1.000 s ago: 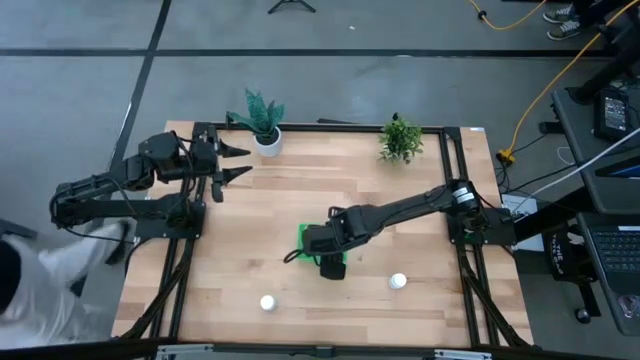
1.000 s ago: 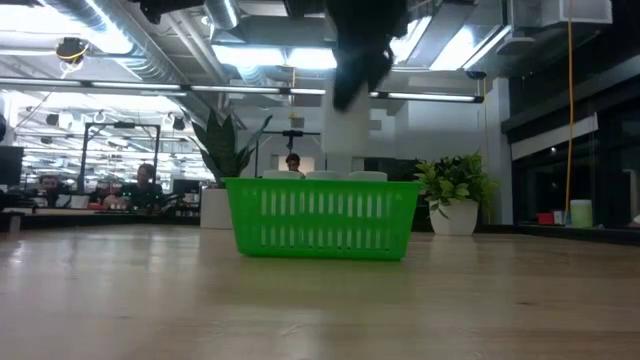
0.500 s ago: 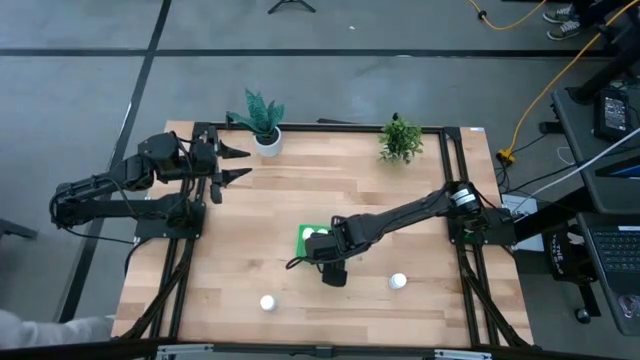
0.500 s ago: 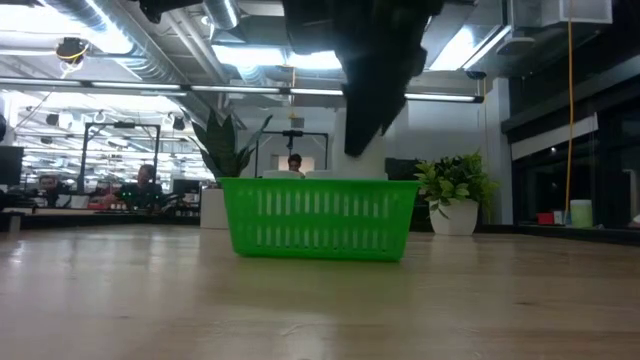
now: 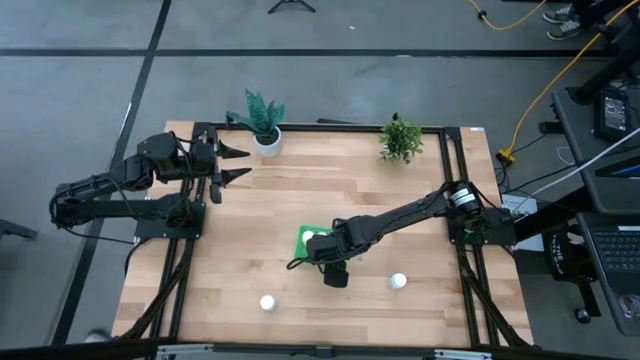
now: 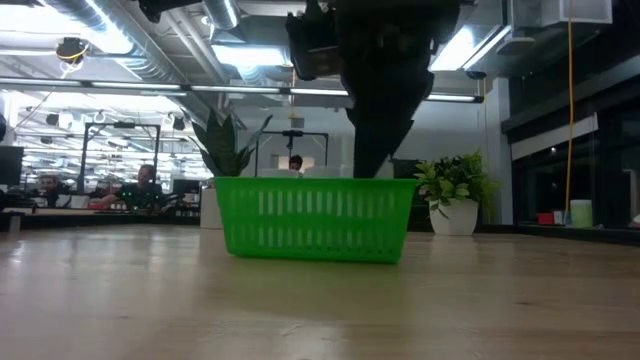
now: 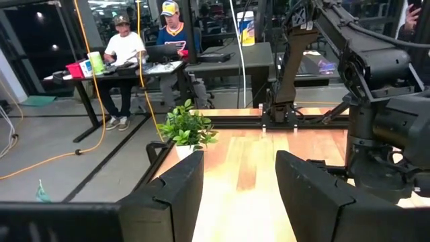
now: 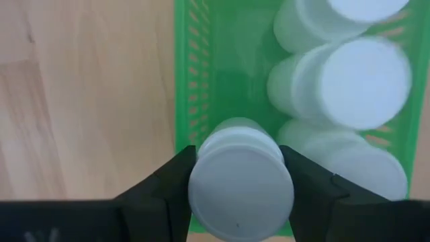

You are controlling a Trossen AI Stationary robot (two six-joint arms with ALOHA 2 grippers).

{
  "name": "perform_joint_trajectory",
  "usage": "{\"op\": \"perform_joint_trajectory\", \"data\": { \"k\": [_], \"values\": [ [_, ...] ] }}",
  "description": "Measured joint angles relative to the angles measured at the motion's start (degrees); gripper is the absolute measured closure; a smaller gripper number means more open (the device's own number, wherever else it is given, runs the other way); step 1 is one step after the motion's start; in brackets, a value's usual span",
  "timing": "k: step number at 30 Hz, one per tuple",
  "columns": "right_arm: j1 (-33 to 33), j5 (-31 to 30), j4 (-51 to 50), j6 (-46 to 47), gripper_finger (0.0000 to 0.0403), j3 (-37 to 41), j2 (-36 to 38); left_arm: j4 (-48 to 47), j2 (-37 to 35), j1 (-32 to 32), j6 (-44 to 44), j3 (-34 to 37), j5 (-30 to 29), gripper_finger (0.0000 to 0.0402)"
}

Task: Pick and place pill bottles into a basket
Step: Put the white medicine bottle into the green basket

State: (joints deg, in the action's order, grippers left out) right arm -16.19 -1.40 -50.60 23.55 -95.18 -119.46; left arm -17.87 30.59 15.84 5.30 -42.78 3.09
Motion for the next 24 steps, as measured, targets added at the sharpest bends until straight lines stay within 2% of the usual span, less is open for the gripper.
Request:
{"op": "perform_joint_trajectory", "data": {
  "k": [5, 16, 24],
  "values": [
    [0.3, 0.1, 0.5, 0.5, 0.0215, 0.0, 0.0, 0.0, 0.0, 0.0, 0.0, 0.0, 0.0, 0.0222],
    [0.3, 0.0, 0.9, 1.9, 0.0139, 0.0, 0.0, 0.0, 0.0, 0.0, 0.5, 0.0, 0.0, 0.0222],
    [0.3, 2.6, -1.3, 3.4, 0.0126, -1.8, 0.0, 0.0, 0.0, 0.0, 0.5, 0.0, 0.0, 0.0222]
  ]
}}
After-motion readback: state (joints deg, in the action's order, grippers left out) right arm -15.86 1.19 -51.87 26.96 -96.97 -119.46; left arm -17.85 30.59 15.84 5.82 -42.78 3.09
